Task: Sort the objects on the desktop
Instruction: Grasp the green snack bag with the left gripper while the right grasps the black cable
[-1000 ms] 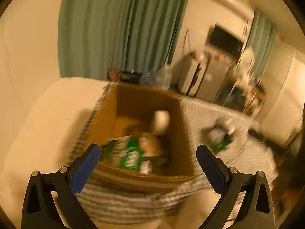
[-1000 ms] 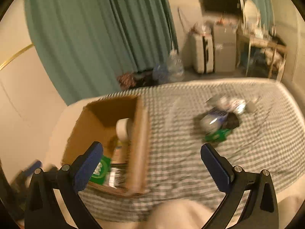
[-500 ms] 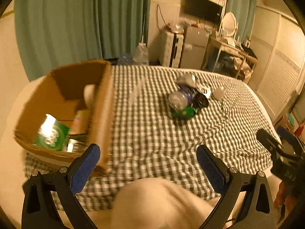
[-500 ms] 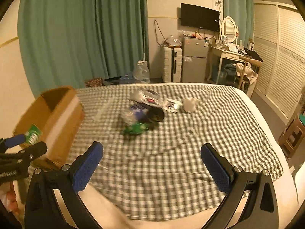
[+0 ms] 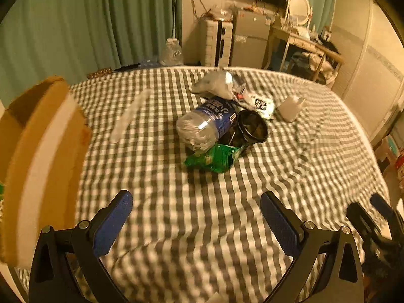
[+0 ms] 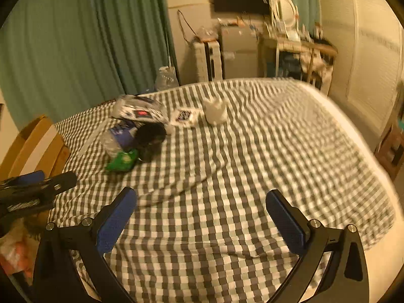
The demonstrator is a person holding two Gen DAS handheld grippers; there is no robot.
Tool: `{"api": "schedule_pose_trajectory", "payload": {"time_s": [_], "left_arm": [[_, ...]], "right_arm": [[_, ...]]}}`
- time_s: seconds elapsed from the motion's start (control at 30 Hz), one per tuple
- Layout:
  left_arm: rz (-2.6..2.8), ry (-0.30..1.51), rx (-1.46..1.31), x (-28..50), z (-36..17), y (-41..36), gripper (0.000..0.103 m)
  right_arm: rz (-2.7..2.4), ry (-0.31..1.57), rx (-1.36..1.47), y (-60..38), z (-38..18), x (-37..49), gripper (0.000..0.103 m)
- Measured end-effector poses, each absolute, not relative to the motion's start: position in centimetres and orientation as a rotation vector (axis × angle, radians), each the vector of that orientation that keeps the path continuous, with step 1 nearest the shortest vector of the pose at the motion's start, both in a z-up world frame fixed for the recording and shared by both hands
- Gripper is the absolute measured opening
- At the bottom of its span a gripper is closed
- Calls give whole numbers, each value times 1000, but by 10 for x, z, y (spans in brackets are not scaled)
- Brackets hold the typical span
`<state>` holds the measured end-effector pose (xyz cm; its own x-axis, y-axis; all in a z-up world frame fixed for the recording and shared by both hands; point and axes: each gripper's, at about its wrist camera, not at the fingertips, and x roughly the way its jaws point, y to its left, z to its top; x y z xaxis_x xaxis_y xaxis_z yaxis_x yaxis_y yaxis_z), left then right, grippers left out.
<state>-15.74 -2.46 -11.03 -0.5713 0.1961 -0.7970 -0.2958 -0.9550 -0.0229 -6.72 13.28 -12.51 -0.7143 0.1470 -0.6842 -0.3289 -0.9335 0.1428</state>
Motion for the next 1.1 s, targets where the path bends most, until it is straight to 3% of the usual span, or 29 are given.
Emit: {"api": "schedule_pose_trajectory", "payload": {"time_s": [0.2,0.33,0.7,0.8,0.9,0.93,0.97,1.1], "left_arm": [[2598,146,-1247,-197,-149,-8,103],[2600,34,-1256,-213,-166,-12,103],[2487,-97,-1323,-230,-195,-18,103],[2495,-99,-1276,-231,-194,-17,103],[2482,-83,-1219,-233,-192,-15,103],[2467,-96,-1203,-235,-191,-15,101],[2457,-103,-1197,-236,-192,-16,90],[2444,-31,-1189,-230,-193,-13,67]], "right_arm": [[2661,473,-1076,156,-147,-86,103],[2718,519,-1068,161,-151,-109,103],[2878,646,-1161,138,-168,-220,101],[2872,608,-1280,130,-183,-241,85],[2903,720,-1300,133,-188,-248,73],[2919,719,-1303,132,-187,-250,65],[2930,711,-1310,130,-186,-250,57],[2923,644,-1320,122,-180,-245,54]]}}
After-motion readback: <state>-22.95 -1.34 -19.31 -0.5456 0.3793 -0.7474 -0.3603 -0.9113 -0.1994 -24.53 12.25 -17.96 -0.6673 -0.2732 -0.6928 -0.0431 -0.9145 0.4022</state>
